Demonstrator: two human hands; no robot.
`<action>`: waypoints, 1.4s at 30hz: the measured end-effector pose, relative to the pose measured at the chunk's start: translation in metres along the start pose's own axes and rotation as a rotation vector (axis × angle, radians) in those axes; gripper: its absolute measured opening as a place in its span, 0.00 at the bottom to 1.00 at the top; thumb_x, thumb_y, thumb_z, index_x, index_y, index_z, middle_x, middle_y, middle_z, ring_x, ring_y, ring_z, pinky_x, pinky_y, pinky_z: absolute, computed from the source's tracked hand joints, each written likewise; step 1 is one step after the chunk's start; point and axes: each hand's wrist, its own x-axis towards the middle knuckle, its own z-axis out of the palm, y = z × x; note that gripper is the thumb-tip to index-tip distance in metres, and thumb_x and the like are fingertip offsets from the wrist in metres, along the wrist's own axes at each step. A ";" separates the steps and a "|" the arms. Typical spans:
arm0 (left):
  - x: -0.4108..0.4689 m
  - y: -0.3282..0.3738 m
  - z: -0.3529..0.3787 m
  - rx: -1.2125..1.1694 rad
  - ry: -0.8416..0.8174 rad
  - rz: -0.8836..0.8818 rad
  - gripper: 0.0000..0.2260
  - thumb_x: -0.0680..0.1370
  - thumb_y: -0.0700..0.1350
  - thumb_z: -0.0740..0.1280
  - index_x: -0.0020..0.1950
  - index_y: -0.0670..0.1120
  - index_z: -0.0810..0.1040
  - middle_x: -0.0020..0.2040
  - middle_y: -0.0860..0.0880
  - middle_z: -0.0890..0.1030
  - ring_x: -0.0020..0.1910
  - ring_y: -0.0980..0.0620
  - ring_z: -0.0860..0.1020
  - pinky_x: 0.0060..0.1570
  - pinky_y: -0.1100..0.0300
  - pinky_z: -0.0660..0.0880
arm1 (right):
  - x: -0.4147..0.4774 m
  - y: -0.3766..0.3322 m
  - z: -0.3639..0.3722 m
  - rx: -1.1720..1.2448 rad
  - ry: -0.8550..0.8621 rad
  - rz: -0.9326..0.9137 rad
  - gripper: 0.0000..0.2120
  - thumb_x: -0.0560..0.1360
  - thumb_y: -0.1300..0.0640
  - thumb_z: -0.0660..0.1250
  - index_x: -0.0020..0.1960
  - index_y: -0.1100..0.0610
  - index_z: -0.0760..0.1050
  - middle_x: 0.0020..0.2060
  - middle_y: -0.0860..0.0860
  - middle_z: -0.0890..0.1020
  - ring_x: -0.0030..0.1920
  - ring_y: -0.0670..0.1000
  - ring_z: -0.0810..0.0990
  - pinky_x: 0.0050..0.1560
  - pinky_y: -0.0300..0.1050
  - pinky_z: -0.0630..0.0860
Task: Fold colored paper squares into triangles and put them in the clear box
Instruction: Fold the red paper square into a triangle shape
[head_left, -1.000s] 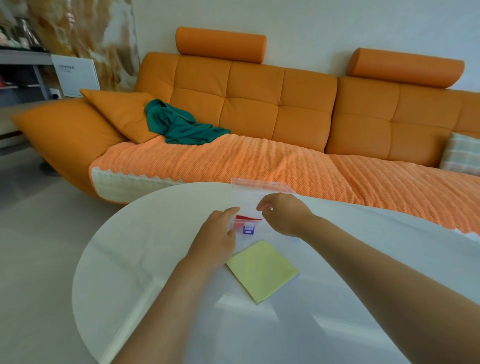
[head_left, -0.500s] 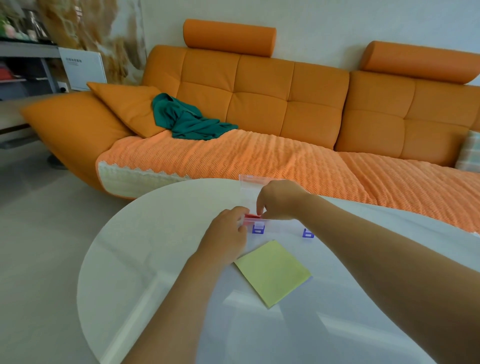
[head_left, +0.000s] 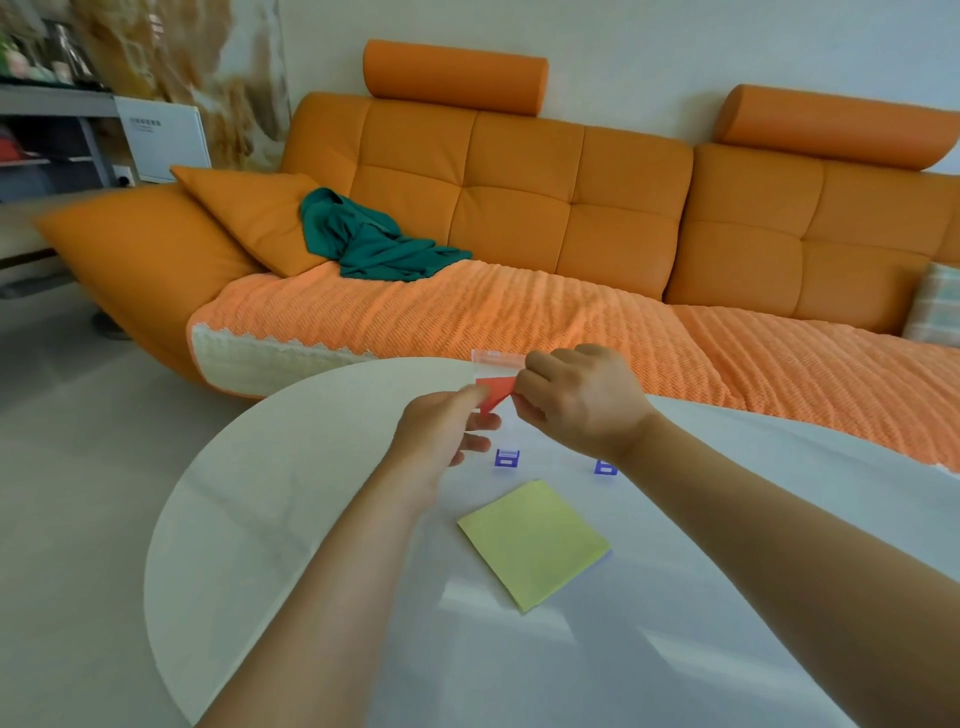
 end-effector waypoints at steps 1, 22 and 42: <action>-0.002 0.000 0.001 0.000 -0.002 0.029 0.09 0.76 0.51 0.67 0.47 0.47 0.84 0.40 0.52 0.86 0.33 0.55 0.81 0.37 0.59 0.71 | 0.001 -0.001 -0.002 0.032 -0.053 0.001 0.10 0.75 0.60 0.68 0.35 0.57 0.76 0.30 0.51 0.75 0.25 0.53 0.70 0.24 0.43 0.66; 0.018 -0.046 0.006 0.632 0.122 0.238 0.22 0.77 0.52 0.70 0.69 0.47 0.75 0.62 0.49 0.80 0.59 0.52 0.78 0.52 0.64 0.68 | -0.014 0.008 0.046 0.831 -0.768 1.203 0.05 0.73 0.59 0.76 0.49 0.56 0.87 0.38 0.47 0.85 0.33 0.45 0.79 0.31 0.33 0.74; 0.017 -0.048 0.008 0.657 0.207 0.325 0.15 0.81 0.42 0.64 0.67 0.46 0.77 0.60 0.48 0.82 0.60 0.50 0.78 0.56 0.61 0.72 | -0.020 0.011 0.049 0.592 -1.025 1.060 0.09 0.77 0.52 0.70 0.53 0.53 0.86 0.49 0.49 0.86 0.49 0.51 0.82 0.49 0.43 0.79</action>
